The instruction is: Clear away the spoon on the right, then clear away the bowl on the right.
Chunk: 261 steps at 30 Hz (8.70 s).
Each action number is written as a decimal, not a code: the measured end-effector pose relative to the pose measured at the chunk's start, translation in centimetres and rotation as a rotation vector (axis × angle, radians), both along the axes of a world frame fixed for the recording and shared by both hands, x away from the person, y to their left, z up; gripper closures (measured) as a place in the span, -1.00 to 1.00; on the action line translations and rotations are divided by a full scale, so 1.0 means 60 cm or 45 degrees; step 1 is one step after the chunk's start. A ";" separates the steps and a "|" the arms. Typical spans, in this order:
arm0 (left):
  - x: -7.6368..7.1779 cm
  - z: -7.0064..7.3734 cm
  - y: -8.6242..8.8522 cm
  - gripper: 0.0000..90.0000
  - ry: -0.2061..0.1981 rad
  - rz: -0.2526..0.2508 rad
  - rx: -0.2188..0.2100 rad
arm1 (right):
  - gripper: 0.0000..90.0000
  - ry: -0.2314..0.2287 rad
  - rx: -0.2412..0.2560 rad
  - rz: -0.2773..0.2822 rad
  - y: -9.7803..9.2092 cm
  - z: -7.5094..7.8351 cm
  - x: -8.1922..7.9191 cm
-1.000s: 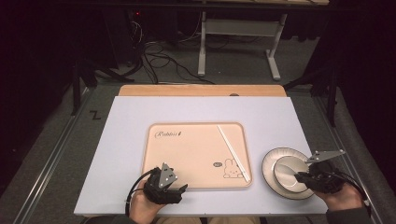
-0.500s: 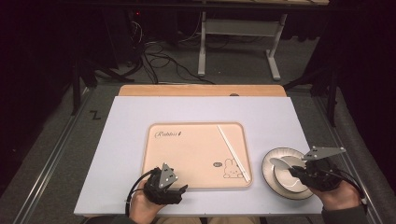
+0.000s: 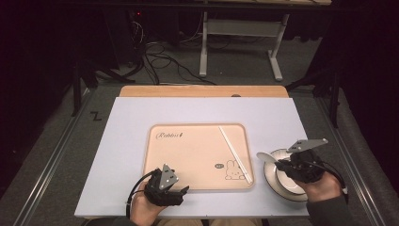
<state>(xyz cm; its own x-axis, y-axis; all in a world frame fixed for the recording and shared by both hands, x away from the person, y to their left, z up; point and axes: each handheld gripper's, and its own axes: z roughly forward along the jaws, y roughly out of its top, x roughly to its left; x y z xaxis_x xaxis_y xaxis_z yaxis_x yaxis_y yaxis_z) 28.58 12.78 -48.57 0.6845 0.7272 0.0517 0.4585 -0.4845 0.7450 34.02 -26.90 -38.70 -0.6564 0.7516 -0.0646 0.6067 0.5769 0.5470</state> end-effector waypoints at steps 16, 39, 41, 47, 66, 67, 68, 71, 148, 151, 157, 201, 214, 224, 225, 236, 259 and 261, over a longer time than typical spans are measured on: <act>-0.001 0.002 0.000 -0.42 -0.002 0.002 -0.002 | 0.87 0.057 0.045 -0.005 0.056 -0.024 0.056; 0.002 0.003 0.003 -0.41 -0.002 0.012 -0.008 | 0.87 0.135 -0.057 -0.132 0.127 -0.055 0.139; 0.002 0.002 0.002 -0.41 -0.002 0.008 -0.006 | 0.87 0.139 -0.072 -0.139 0.130 -0.058 0.141; 0.001 0.002 0.002 -0.41 -0.004 0.007 -0.003 | 0.87 0.160 -0.109 -0.179 0.143 -0.080 0.162; 0.000 0.000 -0.002 -0.40 -0.005 -0.005 0.017 | 0.86 0.184 -0.107 -0.322 0.150 -0.114 0.208; 0.000 0.000 -0.002 -0.40 -0.005 -0.005 0.017 | 0.86 0.185 -0.103 -0.327 0.151 -0.115 0.210; 0.000 0.001 -0.001 -0.40 -0.006 -0.003 0.019 | 0.86 0.185 -0.103 -0.327 0.151 -0.115 0.210; -0.001 0.001 -0.001 -0.40 -0.008 -0.001 0.016 | 0.86 0.181 -0.091 -0.339 0.156 -0.119 0.217; -0.004 0.002 -0.003 -0.40 -0.026 -0.009 0.015 | 0.64 0.242 -0.065 -0.390 0.174 -0.135 0.233; -0.004 0.003 -0.002 -0.40 -0.027 -0.008 0.014 | 0.65 0.239 -0.078 -0.386 0.180 -0.137 0.236; -0.004 0.003 -0.001 -0.40 -0.024 -0.009 0.009 | 0.54 0.224 -0.101 -0.370 0.181 -0.142 0.235; -0.003 0.001 -0.003 -0.40 -0.014 0.002 0.012 | 0.26 0.057 0.195 -0.129 0.050 -0.043 0.076; -0.002 0.000 -0.003 -0.39 -0.009 0.004 0.007 | 0.26 0.043 0.197 -0.154 0.011 -0.040 0.050; -0.002 0.000 -0.002 -0.40 -0.005 0.006 0.001 | 0.26 0.018 0.189 -0.198 -0.026 -0.037 0.026; -0.001 0.000 -0.002 -0.40 -0.005 0.003 -0.002 | 0.26 0.010 0.192 -0.211 -0.032 -0.038 0.023; -0.001 0.005 0.005 -0.41 -0.021 0.026 -0.032 | 0.20 -0.018 0.185 -0.285 -0.069 -0.040 0.002; 0.000 0.003 -0.001 -0.40 -0.009 0.027 -0.010 | 0.19 -0.059 0.170 -0.420 -0.137 -0.056 -0.006; -0.001 0.003 0.000 -0.40 -0.009 0.026 -0.013 | 0.19 -0.073 0.170 -0.415 -0.138 -0.051 -0.008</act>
